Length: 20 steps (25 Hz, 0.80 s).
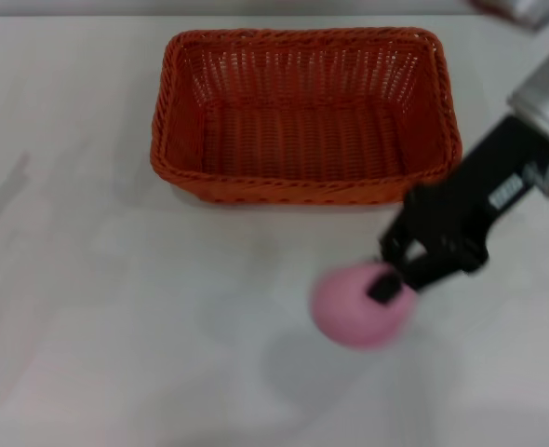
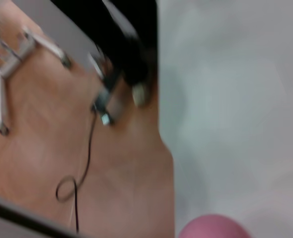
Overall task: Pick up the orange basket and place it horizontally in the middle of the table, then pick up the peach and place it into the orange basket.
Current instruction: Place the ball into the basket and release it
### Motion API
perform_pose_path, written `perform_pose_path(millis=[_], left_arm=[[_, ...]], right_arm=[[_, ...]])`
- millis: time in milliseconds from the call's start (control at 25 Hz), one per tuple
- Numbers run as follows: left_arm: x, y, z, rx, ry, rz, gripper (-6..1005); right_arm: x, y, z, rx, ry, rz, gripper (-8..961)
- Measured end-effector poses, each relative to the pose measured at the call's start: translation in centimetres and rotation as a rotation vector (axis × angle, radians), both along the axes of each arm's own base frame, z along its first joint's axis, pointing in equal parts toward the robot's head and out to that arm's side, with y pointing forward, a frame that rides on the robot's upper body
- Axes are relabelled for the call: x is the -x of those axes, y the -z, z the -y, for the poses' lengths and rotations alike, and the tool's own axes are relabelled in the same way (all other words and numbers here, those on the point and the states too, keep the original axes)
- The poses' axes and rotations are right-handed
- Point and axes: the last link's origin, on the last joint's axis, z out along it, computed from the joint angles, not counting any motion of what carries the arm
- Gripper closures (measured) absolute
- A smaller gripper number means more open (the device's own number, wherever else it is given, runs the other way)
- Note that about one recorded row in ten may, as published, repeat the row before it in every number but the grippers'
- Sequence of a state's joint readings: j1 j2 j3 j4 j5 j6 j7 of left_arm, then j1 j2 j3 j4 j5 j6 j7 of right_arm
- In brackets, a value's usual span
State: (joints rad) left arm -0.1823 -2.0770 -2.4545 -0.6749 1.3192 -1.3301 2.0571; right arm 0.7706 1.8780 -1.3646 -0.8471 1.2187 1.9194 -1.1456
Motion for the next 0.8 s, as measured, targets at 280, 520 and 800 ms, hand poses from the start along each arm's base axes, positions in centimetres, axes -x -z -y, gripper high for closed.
perform_pose_path(millis=[280, 520, 800], left_arm=[[0.0, 0.2, 0.2, 0.008, 0.005, -0.004, 138], [0.0, 0.5, 0.3, 0.010, 0.012, -0.028, 138], [0.3, 1.1, 0.3, 0.026, 0.003, -0.040, 139]], right_arm=[[2.8, -2.2, -2.4, -0.159, -0.066, -0.145, 805], [2.0, -3.8, -5.8, -0.442, -0.009, -0.187, 830], [-0.3, -3.4, -8.7, -0.680, 0.037, -0.105, 871]])
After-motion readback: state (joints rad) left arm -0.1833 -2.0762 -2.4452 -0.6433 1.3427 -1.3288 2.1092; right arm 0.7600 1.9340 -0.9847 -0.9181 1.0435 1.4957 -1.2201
